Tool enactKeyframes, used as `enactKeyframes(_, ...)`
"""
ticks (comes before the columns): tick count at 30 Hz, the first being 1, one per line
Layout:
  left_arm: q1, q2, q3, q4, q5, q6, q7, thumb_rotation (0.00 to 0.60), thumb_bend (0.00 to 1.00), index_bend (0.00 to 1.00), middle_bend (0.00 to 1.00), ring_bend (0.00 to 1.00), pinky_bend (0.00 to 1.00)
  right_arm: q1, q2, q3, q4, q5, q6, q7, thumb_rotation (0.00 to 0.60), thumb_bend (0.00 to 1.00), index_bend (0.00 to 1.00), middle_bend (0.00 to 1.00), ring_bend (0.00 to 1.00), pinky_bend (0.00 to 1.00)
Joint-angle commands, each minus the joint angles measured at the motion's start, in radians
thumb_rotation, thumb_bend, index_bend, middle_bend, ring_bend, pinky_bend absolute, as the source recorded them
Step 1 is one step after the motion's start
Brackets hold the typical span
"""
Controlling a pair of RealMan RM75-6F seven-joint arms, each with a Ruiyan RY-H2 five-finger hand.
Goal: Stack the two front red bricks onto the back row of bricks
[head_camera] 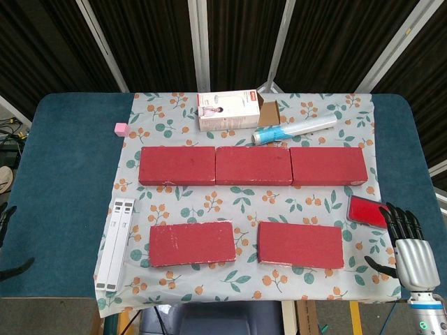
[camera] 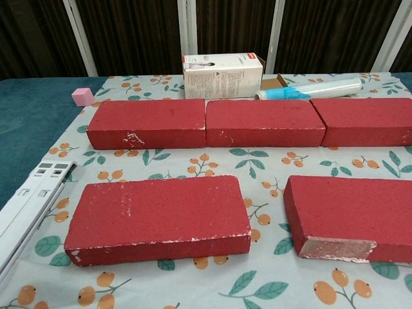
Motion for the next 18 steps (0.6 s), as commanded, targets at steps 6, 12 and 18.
enactKeyframes(6,-0.001,0.000,0.002,-0.004,0.006,0.000,0.004,0.600,0.00,0.07,0.00,0.00,0.13,-0.005,0.000,0.000,-0.007,0.004,0.008,-0.007,0.600,0.15,0.00,0.00,0.00,0.00)
enactKeyframes(12,0.001,0.000,0.002,-0.003,0.011,0.005,-0.001,0.600,0.00,0.07,0.00,0.00,0.13,-0.014,0.010,0.000,-0.035,0.024,0.008,-0.011,0.600,0.15,0.00,0.00,0.00,0.00)
enactKeyframes(18,0.003,0.004,0.002,0.000,0.004,0.006,-0.004,0.600,0.00,0.07,0.00,0.00,0.13,-0.016,0.016,-0.003,-0.056,0.027,0.005,-0.011,0.600,0.15,0.00,0.00,0.00,0.00)
